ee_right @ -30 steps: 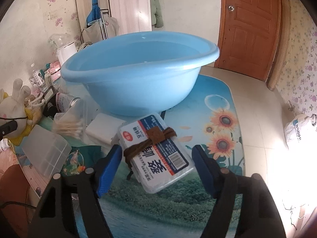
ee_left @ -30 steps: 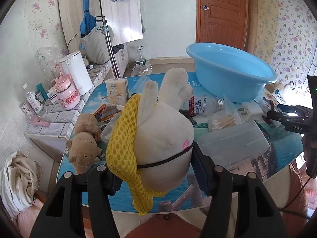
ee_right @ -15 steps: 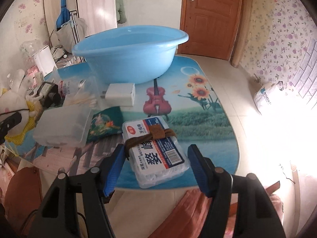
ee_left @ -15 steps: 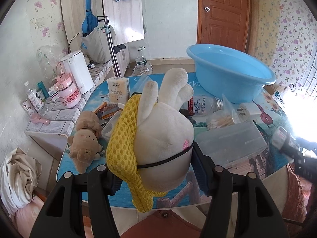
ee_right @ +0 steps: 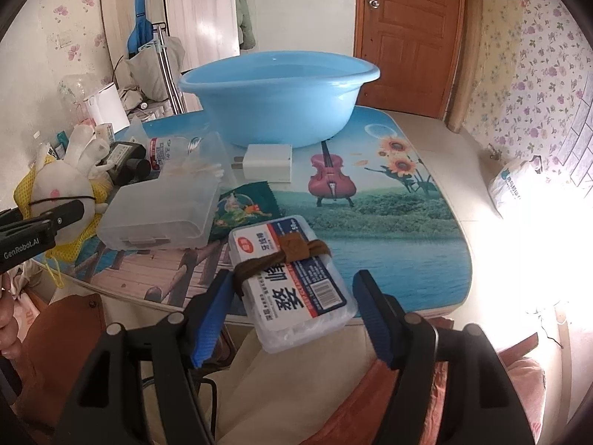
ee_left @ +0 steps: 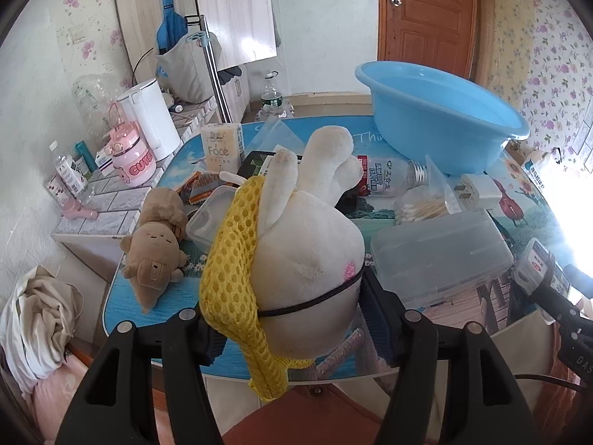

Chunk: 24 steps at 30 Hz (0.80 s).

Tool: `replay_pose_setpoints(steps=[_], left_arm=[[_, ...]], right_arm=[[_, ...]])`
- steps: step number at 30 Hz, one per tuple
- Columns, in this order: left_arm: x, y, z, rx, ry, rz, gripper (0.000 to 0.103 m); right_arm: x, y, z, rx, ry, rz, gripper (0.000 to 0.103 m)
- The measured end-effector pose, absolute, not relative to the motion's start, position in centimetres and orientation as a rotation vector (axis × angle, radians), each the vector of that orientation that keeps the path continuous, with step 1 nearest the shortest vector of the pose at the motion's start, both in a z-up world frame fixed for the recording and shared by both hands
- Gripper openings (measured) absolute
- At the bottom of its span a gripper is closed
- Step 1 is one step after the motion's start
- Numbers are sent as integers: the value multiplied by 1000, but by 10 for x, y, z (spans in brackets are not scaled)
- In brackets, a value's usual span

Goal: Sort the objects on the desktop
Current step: 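Carry the rabbit and the string-tied box into the blue basin and release both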

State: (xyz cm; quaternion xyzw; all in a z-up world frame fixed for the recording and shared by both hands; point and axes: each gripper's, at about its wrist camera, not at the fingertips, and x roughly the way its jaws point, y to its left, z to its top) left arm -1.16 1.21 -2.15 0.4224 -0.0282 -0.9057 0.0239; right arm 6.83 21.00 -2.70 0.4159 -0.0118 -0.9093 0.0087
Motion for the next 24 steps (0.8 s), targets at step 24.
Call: replay_pose_setpoints(steps=[24], left_arm=[[-19,0,24,1230,-7,-2835,59]], right_arm=[[53,243,6,1114,-103,-2870,56]])
